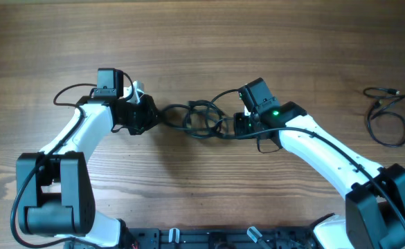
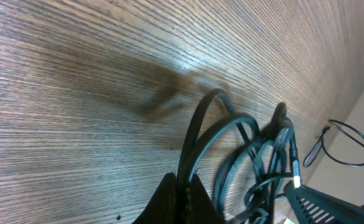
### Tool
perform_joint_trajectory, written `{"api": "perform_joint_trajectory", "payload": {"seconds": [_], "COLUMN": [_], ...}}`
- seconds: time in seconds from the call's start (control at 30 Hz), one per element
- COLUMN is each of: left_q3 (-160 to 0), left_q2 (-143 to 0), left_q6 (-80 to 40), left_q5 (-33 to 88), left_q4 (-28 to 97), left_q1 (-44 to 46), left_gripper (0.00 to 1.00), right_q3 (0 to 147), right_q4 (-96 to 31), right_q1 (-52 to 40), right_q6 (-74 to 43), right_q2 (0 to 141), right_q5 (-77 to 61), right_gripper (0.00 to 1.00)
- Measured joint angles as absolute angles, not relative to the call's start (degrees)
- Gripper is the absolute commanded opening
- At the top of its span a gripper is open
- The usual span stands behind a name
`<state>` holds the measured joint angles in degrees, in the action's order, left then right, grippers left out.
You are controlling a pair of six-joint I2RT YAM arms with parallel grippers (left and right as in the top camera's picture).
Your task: Untangle cables
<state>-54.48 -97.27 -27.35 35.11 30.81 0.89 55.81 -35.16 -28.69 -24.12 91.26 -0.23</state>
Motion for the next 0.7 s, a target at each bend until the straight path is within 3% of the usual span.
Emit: {"api": "perform_joint_trajectory", "payload": {"seconds": [0.3, 0.57, 0.63, 0.67, 0.7], "left_q3": [-54.48, -54.5, -54.48, -54.48, -54.5], "left_q2": [-97.27, -97.27, -97.27, -97.27, -97.27], "left_q6": [-27.35, -27.35, -27.44, -27.86, -29.04], "left_q5": [34.0, 30.22, 29.63, 29.63, 29.63], "left_q4": [30.79, 30.98, 31.81, 32.18, 32.67], "left_q1": [0.82, -1.32, -2.96, -3.99, -5.93], "left_gripper": [0.04, 0.04, 0.2, 0.42, 0.73], "right_q3": [55.81, 55.64, 55.64, 55.64, 55.61], "right_q4": [-37.47, -32.03, -31.05, -30.63, -30.2], "right_q1": [-28.62, -27.55, -27.55, -27.55, -27.55], "right_q6": [-25.15, -25.87, -25.78, -25.74, -25.89], "right_q2": [91.26, 91.29, 91.35, 91.53, 92.2], "right_q5": [12.56, -0.89, -6.59, -9.04, -13.47], "right_gripper": [0.04, 0.04, 0.04, 0.04, 0.04]}}
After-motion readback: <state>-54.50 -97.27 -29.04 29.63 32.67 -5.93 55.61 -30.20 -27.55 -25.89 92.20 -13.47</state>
